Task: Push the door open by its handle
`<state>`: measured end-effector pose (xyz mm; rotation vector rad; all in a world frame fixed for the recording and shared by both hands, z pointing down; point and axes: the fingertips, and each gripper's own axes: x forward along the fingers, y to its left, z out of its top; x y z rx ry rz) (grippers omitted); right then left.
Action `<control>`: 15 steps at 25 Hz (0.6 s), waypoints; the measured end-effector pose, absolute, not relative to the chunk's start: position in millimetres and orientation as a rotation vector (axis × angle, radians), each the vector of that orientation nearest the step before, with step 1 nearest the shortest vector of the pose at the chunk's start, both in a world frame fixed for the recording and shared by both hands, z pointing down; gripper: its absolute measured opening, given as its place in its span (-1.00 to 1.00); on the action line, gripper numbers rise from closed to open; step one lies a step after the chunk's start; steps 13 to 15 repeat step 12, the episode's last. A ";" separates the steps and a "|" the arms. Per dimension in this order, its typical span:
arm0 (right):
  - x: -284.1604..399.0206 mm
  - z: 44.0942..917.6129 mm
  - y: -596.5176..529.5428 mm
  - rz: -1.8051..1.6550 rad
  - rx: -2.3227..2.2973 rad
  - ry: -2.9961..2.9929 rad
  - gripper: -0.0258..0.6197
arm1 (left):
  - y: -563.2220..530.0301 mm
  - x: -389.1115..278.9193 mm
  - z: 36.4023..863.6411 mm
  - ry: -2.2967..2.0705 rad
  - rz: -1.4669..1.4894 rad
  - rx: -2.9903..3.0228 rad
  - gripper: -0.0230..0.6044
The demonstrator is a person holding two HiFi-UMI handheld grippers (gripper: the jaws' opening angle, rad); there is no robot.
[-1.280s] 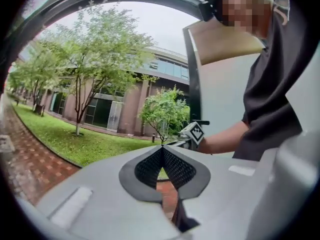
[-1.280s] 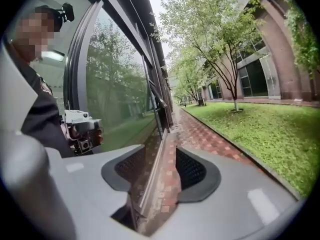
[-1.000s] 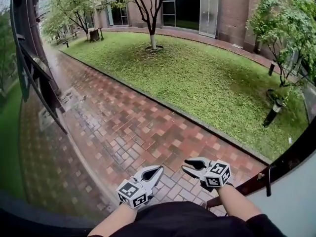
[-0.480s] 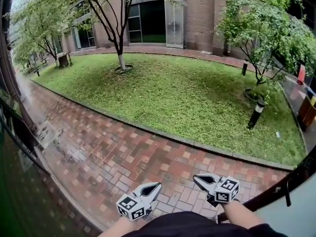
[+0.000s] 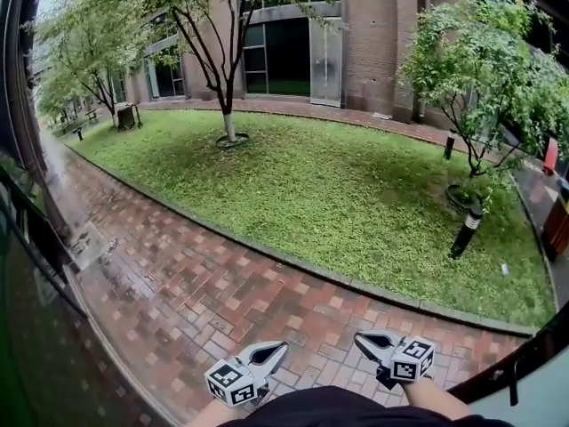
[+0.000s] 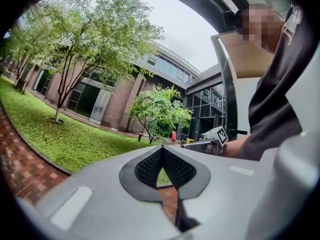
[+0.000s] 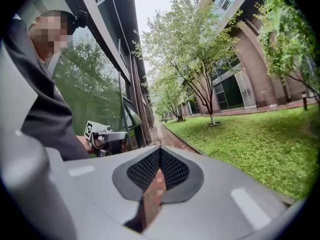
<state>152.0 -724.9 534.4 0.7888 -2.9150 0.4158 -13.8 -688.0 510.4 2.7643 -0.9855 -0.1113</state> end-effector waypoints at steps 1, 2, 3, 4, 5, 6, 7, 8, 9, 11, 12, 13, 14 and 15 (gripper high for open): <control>152.8 535.0 -727.0 0.413 0.781 -2.917 -0.92 | -688.9 -13.1 510.6 -0.993 -0.113 2.757 -0.93; 152.7 535.6 -729.2 0.407 0.773 -2.919 -0.92 | -689.9 -12.4 511.0 -0.998 -0.111 2.754 -0.93; 151.7 535.4 -731.7 0.400 0.765 -2.923 -0.92 | -691.7 -12.2 511.4 -1.001 -0.111 2.753 -0.93; 150.0 534.6 -734.1 0.395 0.759 -2.926 -0.92 | -693.8 -12.6 511.0 -1.004 -0.114 2.751 -0.93; 148.0 533.9 -735.8 0.395 0.752 -2.929 -0.92 | -695.7 -13.3 509.7 -1.008 -0.117 2.748 -0.93; 146.1 534.0 -736.5 0.395 0.745 -2.929 -0.92 | -696.6 -14.2 508.1 -1.012 -0.117 2.744 -0.93; 144.4 535.1 -736.5 0.396 0.737 -2.927 -0.92 | -696.7 -15.3 507.3 -1.016 -0.116 2.741 -0.93; 142.7 536.7 -736.3 0.396 0.731 -2.924 -0.92 | -696.5 -16.9 507.8 -1.020 -0.116 2.739 -0.93; 140.8 537.8 -736.2 0.396 0.727 -2.921 -0.92 | -696.5 -19.2 509.3 -1.022 -0.119 2.737 -0.93; 135.8 537.7 -736.4 0.392 0.722 -2.919 -0.92 | -697.2 -25.1 513.7 -1.025 -0.129 2.734 -0.93; 133.0 537.1 -736.4 0.390 0.721 -2.919 -0.92 | -697.6 -28.3 516.0 -1.026 -0.134 2.732 -0.93; 133.0 537.1 -736.4 0.390 0.721 -2.919 -0.92 | -697.6 -28.3 516.0 -1.026 -0.134 2.732 -0.93; 133.0 537.1 -736.4 0.390 0.721 -2.919 -0.92 | -697.6 -28.3 516.0 -1.026 -0.134 2.732 -0.93; 133.0 537.1 -736.4 0.390 0.721 -2.919 -0.92 | -697.6 -28.3 516.0 -1.026 -0.134 2.732 -0.93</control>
